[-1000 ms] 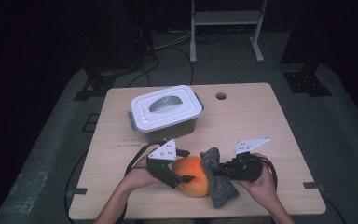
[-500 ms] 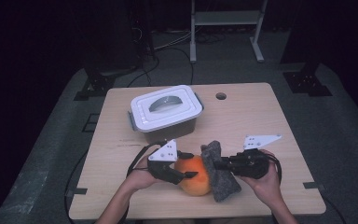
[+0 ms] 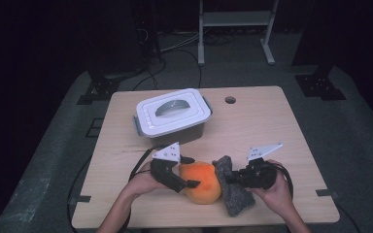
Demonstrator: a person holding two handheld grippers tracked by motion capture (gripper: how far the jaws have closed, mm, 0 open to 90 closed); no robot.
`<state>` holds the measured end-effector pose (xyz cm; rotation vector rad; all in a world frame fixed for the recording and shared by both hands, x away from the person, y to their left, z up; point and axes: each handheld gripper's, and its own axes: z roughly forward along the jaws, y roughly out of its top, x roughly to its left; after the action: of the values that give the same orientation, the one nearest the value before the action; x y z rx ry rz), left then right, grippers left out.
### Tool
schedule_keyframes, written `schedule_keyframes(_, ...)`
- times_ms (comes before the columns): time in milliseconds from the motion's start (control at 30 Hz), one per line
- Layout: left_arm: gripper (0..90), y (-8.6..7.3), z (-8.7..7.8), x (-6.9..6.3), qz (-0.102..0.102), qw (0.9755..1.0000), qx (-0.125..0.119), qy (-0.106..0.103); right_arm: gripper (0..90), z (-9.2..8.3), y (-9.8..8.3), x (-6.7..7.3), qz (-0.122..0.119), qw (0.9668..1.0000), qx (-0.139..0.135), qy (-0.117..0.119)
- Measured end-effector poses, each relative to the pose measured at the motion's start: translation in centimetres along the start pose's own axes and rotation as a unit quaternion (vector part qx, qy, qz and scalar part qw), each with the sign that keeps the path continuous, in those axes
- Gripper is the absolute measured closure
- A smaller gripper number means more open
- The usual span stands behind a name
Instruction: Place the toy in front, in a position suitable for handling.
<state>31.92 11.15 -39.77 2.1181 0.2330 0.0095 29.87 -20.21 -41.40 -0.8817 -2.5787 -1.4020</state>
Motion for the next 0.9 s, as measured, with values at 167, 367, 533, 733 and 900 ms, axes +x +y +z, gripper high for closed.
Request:
schedule_keyframes(167, 37.7, 0.8, -0.1, -0.7, 0.015, 0.9997, -0.011, 0.019, 76.3, -1.2, 0.8, 0.6, -0.006, 0.9987, -0.051, 0.008)
schedule_keyframes(367, 37.5, 2.0, 0.1, -2.0, 0.047, 0.9977, 0.011, 0.046, 76.3, -1.8, 1.9, 2.1, -0.029, 0.9951, -0.093, 0.016)
schedule_keyframes(533, 28.5, 1.8, 0.5, -1.9, 0.045, 0.9983, 0.008, 0.036, 76.4, -0.8, 1.8, 2.2, -0.035, 0.9971, -0.067, 0.003)
schedule_keyframes(733, 12.0, 0.9, 0.2, -0.7, 0.013, 0.9997, 0.011, 0.018, 76.4, -0.2, 0.9, 1.4, -0.019, 0.9987, -0.046, 0.011)
schedule_keyframes(900, 18.9, 0.2, 0.1, -0.2, -0.001, 1.0000, 0.004, -0.004, 76.3, 0.0, 0.3, 0.7, -0.010, 0.9997, -0.019, 0.007)
